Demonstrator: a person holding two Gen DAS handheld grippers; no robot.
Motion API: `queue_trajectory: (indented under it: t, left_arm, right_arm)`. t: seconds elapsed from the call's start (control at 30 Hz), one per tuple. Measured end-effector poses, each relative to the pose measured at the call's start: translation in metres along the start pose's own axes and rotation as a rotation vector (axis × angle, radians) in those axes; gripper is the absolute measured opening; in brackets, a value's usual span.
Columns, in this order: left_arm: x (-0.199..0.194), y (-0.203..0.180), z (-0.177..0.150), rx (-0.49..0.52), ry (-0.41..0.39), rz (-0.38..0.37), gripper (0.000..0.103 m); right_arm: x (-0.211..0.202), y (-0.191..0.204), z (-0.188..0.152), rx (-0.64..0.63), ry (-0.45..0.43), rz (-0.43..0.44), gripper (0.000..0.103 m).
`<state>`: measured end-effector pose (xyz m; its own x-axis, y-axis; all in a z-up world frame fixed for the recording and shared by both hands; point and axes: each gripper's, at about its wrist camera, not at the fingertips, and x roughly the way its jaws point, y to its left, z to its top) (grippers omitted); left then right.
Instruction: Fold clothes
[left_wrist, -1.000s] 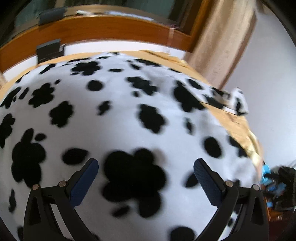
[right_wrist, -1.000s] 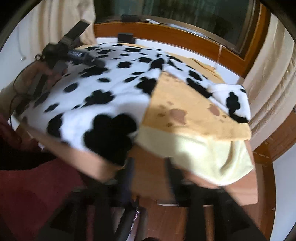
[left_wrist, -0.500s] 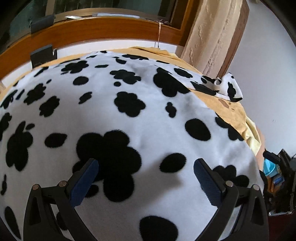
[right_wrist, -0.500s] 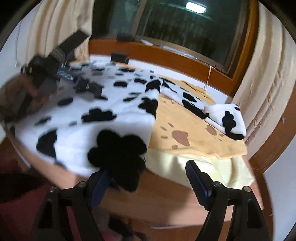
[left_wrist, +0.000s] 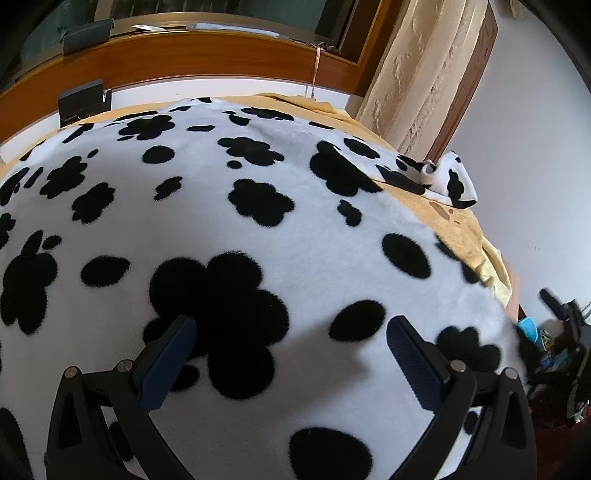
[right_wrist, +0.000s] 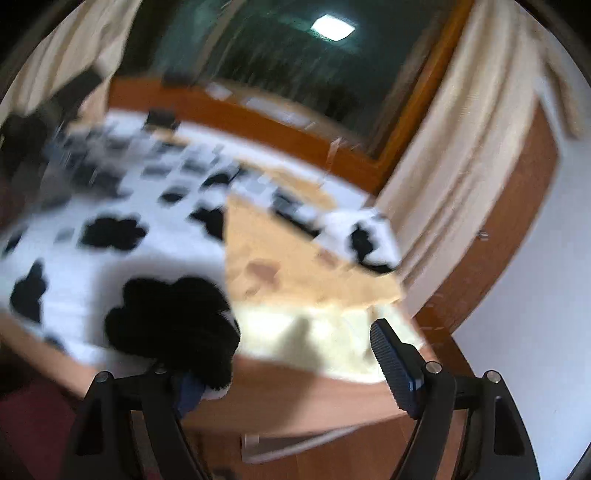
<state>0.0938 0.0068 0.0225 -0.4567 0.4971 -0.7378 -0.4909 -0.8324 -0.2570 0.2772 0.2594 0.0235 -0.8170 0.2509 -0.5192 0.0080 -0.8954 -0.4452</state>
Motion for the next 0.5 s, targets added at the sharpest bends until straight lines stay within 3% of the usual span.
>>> queue_trajectory:
  t: [0.07,0.2,0.37,0.5]
  left_arm:
    - [0.000,0.000,0.000,0.004,0.003,-0.001,0.103]
    - [0.000,-0.007,-0.004,0.048,0.021,0.033,0.103]
    - [-0.003,-0.019,-0.013,0.128,0.047,0.084,0.103]
    - [-0.008,-0.015,-0.019,0.124,0.047,0.053,0.103]
  right_arm:
    - [0.008,-0.006,-0.004,0.002,0.057,0.091,0.081]
    - [-0.004,-0.038,0.000,0.024,0.068,0.273,0.081]
    - [-0.023,-0.075,0.022,0.106,0.030,0.456,0.081]
    - [-0.023,-0.108,0.043,0.279,-0.041,0.556,0.082]
